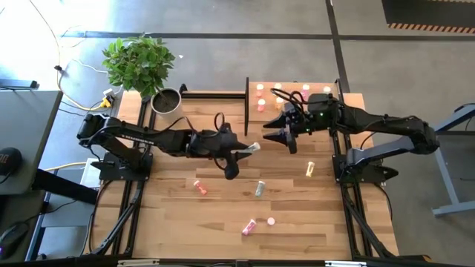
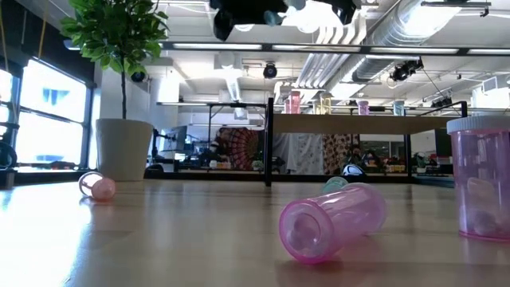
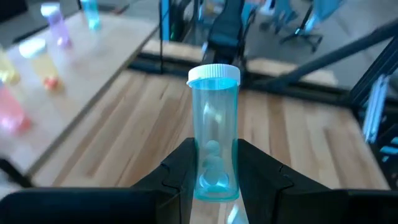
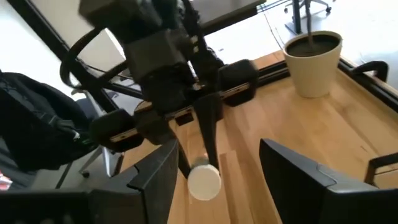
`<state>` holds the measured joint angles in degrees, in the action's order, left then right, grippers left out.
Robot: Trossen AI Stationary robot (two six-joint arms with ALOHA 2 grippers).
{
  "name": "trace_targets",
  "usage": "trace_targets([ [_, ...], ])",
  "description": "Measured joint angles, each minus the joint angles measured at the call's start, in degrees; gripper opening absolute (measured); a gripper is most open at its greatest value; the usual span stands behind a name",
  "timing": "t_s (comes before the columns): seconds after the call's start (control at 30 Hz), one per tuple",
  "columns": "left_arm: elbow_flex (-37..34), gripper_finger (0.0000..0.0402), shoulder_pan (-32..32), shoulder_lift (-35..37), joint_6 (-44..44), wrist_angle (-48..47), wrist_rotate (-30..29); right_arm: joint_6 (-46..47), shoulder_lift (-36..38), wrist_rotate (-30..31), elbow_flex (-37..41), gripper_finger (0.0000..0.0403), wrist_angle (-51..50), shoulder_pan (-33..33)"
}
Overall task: Pick and place medicine bottles onto shelf by color
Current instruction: Put the top blue medicine bottle aligned with the other blue medicine bottle on the shelf
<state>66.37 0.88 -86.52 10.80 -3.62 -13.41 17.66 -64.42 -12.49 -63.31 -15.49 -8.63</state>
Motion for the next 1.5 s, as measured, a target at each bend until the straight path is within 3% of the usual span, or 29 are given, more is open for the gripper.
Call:
trace_targets([
  [0.37,0.00,0.0090,1.79,0.00,-0.50,11.97,2.63,0.33,0.00,0.02,0.02,0.0215,4.50,1.58],
  [0.87,0.00,0.0090,1.77,0.00,-0.50,20.92,-0.38,0.43,0.00,-2.97,0.02,0.0214,8.64,1.58],
  [1.13,0.00,0.0090,1.77,0.00,-0.52,21.49,-0.91,1.83,-1.46,-2.92,0.04,0.0172,13.85,1.56],
  [1.5,0.00,0.0090,1.77,0.00,-0.52,21.59,-1.22,1.83,-2.43,-2.86,0.04,0.0123,13.54,1.56],
])
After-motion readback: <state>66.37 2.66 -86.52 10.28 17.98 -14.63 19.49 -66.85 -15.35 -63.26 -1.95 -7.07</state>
